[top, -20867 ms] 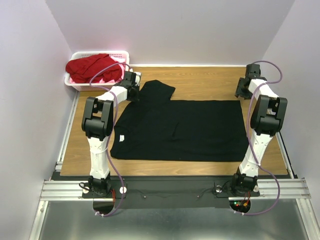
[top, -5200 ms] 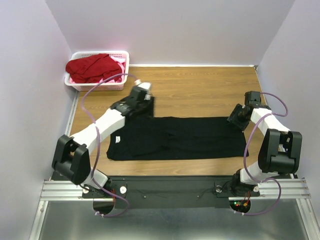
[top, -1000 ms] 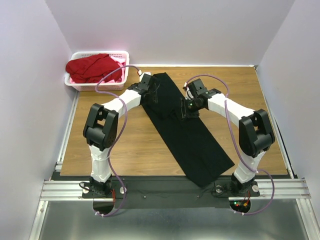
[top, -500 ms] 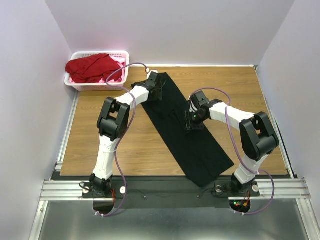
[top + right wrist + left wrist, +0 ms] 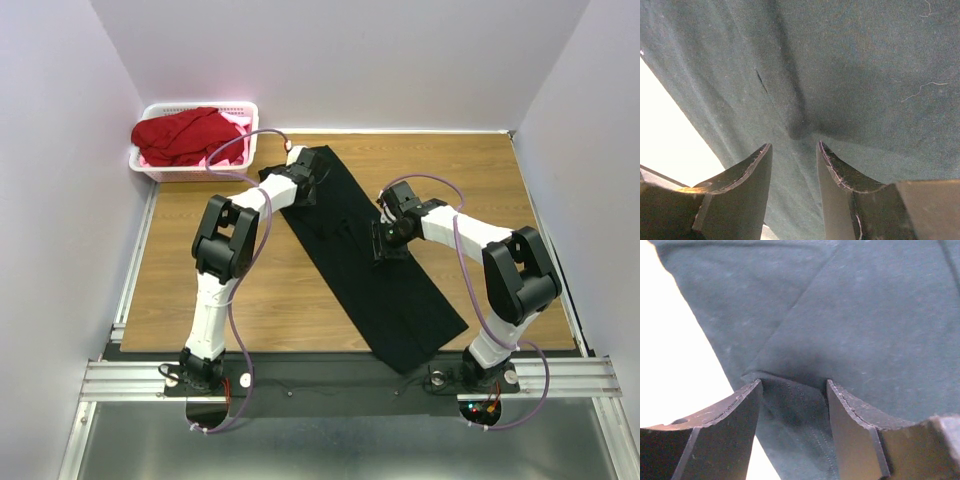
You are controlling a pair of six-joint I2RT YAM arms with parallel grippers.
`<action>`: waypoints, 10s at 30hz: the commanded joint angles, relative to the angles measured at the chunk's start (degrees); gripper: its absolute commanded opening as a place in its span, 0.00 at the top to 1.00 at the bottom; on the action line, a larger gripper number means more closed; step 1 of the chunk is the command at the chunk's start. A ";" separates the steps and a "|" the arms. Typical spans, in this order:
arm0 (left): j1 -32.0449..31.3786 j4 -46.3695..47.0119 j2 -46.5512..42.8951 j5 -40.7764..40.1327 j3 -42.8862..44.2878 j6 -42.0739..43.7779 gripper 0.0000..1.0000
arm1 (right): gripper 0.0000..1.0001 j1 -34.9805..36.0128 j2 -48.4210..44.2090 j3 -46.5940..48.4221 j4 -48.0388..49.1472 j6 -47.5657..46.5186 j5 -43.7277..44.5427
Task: Fold and stack the t-shirts
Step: Fold the tshirt
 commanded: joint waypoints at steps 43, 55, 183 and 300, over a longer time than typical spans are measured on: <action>-0.23 -2.81 -12.33 -2.76 -1.94 -3.85 0.40 | 0.52 0.17 -2.19 0.72 1.81 -4.33 -0.31; 9.27 7.66 -21.07 10.50 -22.36 -4.39 0.31 | 0.39 2.72 -1.04 8.73 2.95 -9.70 1.44; -8.29 -6.30 -36.35 11.54 -35.42 -17.80 0.24 | 0.50 -0.53 -18.01 -13.25 -9.71 6.03 5.49; -42.41 -2.17 -49.10 19.47 -61.56 -54.13 0.85 | 0.82 -0.53 -23.37 -29.95 -9.70 10.34 -4.00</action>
